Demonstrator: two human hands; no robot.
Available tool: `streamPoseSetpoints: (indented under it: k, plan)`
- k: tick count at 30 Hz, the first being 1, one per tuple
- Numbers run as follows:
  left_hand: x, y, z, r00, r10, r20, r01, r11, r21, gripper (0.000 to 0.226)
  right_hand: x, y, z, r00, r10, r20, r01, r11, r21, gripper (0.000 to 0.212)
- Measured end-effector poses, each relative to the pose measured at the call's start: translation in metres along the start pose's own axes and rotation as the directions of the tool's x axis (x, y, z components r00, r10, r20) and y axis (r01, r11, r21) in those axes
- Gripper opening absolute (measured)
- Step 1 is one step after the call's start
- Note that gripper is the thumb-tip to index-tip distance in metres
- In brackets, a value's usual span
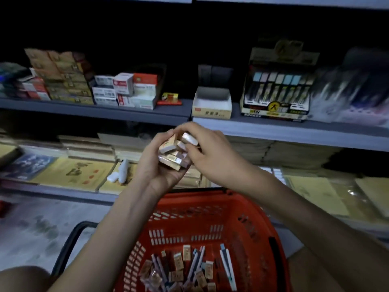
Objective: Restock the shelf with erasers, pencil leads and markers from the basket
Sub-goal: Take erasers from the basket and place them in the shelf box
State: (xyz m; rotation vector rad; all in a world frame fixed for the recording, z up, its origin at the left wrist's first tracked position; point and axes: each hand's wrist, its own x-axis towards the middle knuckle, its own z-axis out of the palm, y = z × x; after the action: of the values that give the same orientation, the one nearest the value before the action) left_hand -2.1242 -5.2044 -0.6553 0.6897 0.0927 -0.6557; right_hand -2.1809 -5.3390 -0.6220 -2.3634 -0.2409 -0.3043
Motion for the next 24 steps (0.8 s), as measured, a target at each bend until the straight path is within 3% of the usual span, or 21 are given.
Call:
streamPoseSetpoints:
  k: [3,5,7,10,17,24]
  plan:
    - [0.010,0.014,0.015,1.000,0.006,0.028,-0.006,1.000,0.001,0.010,0.004,-0.002,-0.008,0.996,0.012,-0.088,-0.006,0.998,0.062,0.018]
    - [0.017,0.021,0.023,0.999,0.009,0.050,-0.008,1.000,-0.022,0.013,0.009,0.000,-0.013,0.977,0.050,-0.206,-0.005,0.977,0.214,0.009]
    - [0.024,0.027,0.032,0.997,0.004,0.072,-0.001,0.999,-0.040,0.020,0.015,0.005,-0.020,0.948,0.123,-0.294,0.008,0.913,0.409,0.010]
    - [0.034,0.030,0.040,0.998,-0.001,0.055,0.002,0.999,-0.034,0.034,0.023,0.021,-0.036,0.924,0.195,-0.329,0.004,0.855,0.518,0.019]
    - [0.058,0.035,0.029,1.000,-0.016,-0.009,0.015,0.992,-0.127,0.044,0.042,0.052,-0.059,0.851,0.380,-0.363,-0.131,0.822,0.554,0.022]
    - [0.071,0.043,0.032,0.999,-0.028,-0.027,0.023,0.983,-0.181,0.046,0.098,0.065,-0.069,0.868,0.288,-0.405,-0.154,0.931,0.331,0.015]
